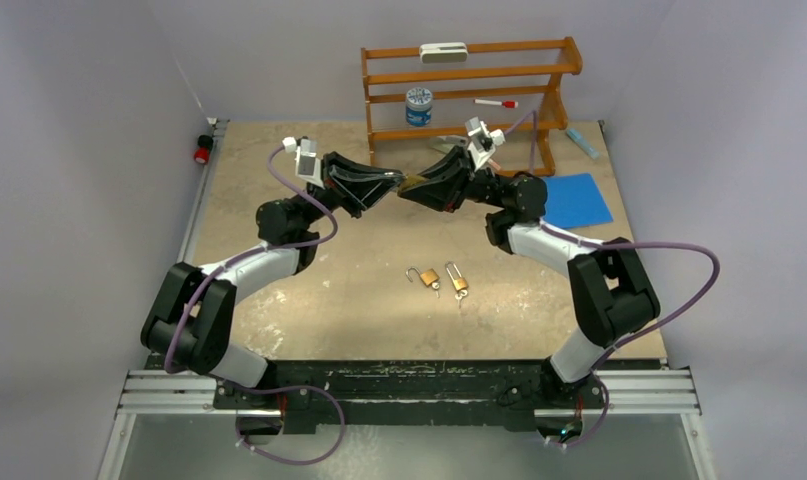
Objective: Lock with the key
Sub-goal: Pick up the lock from the center of the board.
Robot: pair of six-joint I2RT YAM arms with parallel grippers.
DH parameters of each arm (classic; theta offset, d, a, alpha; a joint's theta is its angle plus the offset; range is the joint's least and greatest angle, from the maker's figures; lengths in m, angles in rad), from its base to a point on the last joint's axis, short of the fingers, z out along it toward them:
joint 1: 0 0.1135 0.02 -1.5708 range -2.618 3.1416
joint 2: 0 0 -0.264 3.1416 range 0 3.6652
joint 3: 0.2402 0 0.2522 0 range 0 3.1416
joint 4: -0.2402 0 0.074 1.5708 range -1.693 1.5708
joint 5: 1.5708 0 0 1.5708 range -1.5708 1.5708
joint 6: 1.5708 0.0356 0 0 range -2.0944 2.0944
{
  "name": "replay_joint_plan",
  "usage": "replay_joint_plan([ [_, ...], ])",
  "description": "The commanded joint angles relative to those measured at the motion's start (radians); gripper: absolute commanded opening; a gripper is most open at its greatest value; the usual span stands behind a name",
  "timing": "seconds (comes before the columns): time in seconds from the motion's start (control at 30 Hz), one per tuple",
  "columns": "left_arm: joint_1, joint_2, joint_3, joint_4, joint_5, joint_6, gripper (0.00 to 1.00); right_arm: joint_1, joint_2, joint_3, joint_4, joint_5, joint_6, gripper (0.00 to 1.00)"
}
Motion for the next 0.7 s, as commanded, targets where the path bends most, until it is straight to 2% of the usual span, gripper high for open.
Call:
replay_joint_plan([
  [0.0, -0.004, -0.036, 0.043, 0.222, -0.029, -0.009, 0.00, 0.007, -0.022, 0.023, 0.228, 0.032, 0.022, 0.00],
  [0.17, 0.017, -0.061, 0.020, 0.195, -0.010, -0.019, 0.02, -0.011, -0.063, -0.001, 0.214, -0.048, 0.059, 0.00],
  [0.23, 0.028, -0.082, 0.040, 0.106, 0.051, -0.010, 0.28, -0.029, -0.059, 0.019, 0.219, -0.126, 0.123, 0.00],
  [0.33, 0.048, -0.140, 0.066, -0.146, 0.111, 0.070, 0.45, -0.056, -0.072, -0.005, 0.221, -0.189, 0.166, 0.00],
  [0.4, 0.058, -0.204, 0.070, -0.354, 0.122, 0.189, 0.57, -0.072, -0.083, -0.029, 0.221, -0.226, 0.183, 0.00],
  [0.5, 0.059, -0.312, 0.074, -0.701, 0.123, 0.432, 0.59, -0.089, -0.100, -0.058, 0.222, -0.266, 0.201, 0.00],
  [0.67, 0.059, -0.392, 0.111, -1.124, 0.214, 0.721, 0.60, -0.095, -0.099, -0.026, 0.239, -0.342, 0.252, 0.00],
])
